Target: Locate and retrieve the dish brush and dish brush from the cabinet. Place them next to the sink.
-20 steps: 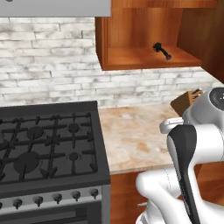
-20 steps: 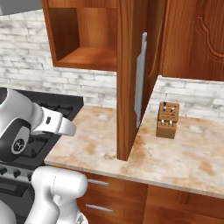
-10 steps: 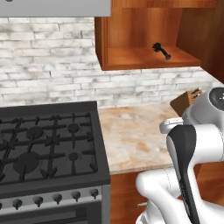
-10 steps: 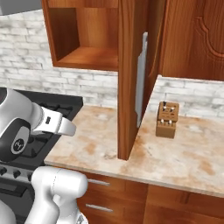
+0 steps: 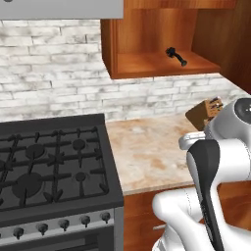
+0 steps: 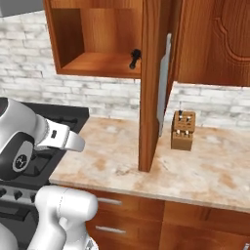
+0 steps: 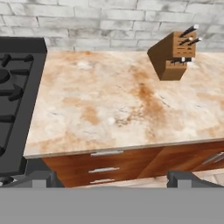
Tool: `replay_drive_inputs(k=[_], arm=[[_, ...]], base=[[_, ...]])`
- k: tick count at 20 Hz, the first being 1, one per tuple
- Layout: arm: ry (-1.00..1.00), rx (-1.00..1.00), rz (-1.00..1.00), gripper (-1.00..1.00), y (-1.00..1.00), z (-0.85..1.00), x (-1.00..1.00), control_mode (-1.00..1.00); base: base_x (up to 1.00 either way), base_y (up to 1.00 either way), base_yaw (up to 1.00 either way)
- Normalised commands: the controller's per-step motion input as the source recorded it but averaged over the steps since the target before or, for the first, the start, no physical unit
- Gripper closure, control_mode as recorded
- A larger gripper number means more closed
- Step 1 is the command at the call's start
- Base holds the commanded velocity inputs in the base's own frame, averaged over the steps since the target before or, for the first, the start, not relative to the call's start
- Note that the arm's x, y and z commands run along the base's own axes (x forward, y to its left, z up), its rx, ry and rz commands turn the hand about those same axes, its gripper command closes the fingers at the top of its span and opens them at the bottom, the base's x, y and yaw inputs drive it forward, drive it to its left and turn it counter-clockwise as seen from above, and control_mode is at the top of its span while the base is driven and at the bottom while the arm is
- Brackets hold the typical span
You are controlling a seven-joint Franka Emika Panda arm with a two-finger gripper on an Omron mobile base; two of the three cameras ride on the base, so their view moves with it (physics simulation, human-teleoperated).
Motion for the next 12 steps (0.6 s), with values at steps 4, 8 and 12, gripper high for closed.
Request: replay_drive_inputs(k=[4,8,12], arm=[[0.00,0.00,0.00,-1.00,0.00,0.00,0.00,1.00],[0.00,0.00,0.00,-1.00,0.00,0.00,0.00,1.00],[0.00,0.00,0.00,-1.00,0.00,0.00,0.00,1.00]], base=[[-0.02,0.48,-0.21],[-0.02,0.12,-0.08],[-0.05,0.08,-0.05]])
